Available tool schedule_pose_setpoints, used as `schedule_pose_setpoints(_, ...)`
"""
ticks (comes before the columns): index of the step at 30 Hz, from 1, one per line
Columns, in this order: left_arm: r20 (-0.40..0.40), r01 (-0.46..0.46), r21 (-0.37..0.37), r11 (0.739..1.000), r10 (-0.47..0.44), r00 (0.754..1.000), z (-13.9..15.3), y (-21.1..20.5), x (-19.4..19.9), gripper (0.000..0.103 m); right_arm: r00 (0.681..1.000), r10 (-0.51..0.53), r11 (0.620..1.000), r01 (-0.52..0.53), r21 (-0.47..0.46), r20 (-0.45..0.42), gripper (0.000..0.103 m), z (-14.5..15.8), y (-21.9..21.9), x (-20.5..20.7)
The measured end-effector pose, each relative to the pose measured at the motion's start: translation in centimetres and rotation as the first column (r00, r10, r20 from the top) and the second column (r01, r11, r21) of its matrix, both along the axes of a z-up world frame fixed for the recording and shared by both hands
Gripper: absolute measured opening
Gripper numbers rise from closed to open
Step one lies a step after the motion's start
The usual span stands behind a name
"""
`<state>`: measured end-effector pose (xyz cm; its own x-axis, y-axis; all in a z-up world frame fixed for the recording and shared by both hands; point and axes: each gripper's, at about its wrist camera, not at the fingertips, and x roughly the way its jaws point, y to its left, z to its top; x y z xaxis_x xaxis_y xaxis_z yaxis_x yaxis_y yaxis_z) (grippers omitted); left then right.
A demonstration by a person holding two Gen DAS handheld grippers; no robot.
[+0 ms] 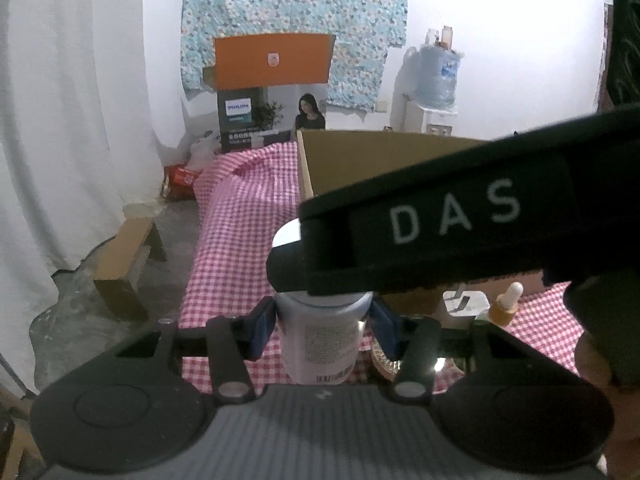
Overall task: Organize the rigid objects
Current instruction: 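Close the right tool around the white pill bottle, then lift the white pill bottle and carry it toward the box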
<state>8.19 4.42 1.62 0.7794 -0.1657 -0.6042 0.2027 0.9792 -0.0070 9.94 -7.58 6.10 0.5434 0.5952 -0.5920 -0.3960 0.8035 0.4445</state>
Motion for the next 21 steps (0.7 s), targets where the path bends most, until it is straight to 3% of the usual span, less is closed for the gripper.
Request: schedule_pose_setpoints(21,0.207,-0.027,0.044,0.999,0.018,0.978,6.5,-0.9,-5.0,0.053,0.977,0.033,0.998,-0.045,0.053,0.209,0.058,8.4,-0.5,-5.2)
